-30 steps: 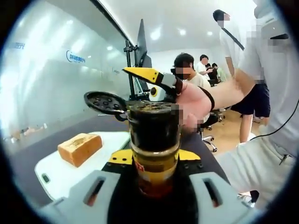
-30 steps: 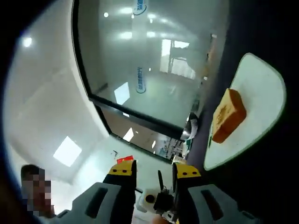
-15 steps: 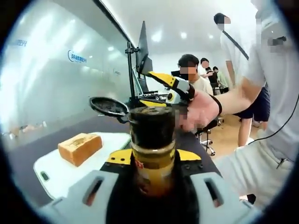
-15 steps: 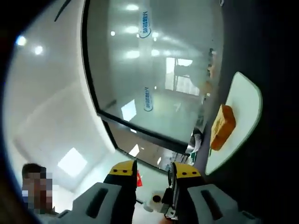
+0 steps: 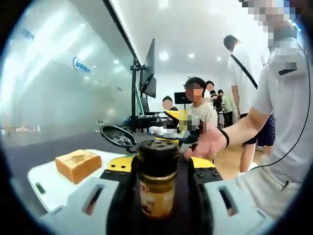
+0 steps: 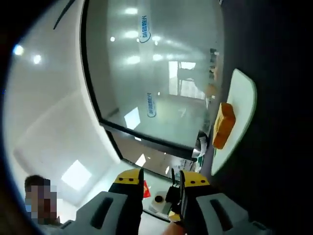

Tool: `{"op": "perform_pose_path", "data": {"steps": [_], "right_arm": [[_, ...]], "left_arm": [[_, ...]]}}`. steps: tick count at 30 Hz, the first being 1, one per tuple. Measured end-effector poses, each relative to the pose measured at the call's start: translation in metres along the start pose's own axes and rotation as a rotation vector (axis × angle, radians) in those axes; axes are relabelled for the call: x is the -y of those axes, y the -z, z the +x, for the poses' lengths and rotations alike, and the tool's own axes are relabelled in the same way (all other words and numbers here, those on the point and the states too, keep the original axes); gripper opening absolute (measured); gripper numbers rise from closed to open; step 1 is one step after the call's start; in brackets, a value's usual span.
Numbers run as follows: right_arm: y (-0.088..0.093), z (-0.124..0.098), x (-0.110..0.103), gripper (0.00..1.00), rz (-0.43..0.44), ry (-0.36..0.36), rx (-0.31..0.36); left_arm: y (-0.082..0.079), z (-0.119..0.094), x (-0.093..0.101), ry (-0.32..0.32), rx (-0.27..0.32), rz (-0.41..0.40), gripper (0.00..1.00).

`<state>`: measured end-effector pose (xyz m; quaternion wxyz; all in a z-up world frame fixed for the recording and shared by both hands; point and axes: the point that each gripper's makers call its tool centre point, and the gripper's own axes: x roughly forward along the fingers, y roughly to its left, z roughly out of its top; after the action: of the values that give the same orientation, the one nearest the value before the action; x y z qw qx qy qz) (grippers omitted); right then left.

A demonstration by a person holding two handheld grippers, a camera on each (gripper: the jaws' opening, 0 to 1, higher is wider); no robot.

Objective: Sprinkle pepper

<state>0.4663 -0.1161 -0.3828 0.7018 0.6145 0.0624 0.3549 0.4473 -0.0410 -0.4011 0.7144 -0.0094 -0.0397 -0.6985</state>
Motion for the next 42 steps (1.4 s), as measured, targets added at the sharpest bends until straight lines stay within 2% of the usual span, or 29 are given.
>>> {"op": "perform_pose_path", "data": {"steps": [2,3,8,11,13,21,26,34,41,42], "right_arm": [[-0.004,0.000,-0.002,0.25,-0.012,-0.008,0.022],[-0.004,0.000,-0.002,0.25,-0.010,-0.009,0.020],[0.000,0.000,0.004,0.24,-0.011,0.013,0.007],[0.001,0.000,0.002,0.24,-0.012,0.011,0.007],[0.001,0.000,0.003,0.24,-0.006,0.009,0.005],[0.004,-0.001,0.003,0.23,0.000,0.014,0.003],[0.004,-0.003,0.008,0.22,-0.008,0.032,-0.002],[0.003,-0.004,0.006,0.22,0.001,0.011,0.009],[0.004,-0.003,0.008,0.20,-0.007,0.026,0.027],[0.003,-0.003,0.010,0.20,0.003,0.052,0.039]], "left_arm": [[-0.009,-0.001,0.000,0.005,0.039,-0.023,0.33],[-0.006,-0.001,0.001,0.007,0.024,-0.052,0.32],[-0.002,0.005,-0.006,0.000,0.022,-0.044,0.31],[0.000,0.006,-0.008,-0.001,0.016,-0.058,0.24],[0.000,0.006,-0.010,0.000,0.016,-0.061,0.24],[-0.001,0.008,-0.015,0.008,0.019,-0.057,0.22],[-0.002,0.005,-0.019,-0.004,0.020,-0.055,0.22],[-0.006,0.006,-0.024,-0.033,0.021,-0.020,0.21],[-0.038,0.009,-0.035,-0.094,0.086,-0.016,0.21],[-0.045,0.010,-0.036,-0.104,0.101,-0.007,0.21]]}}
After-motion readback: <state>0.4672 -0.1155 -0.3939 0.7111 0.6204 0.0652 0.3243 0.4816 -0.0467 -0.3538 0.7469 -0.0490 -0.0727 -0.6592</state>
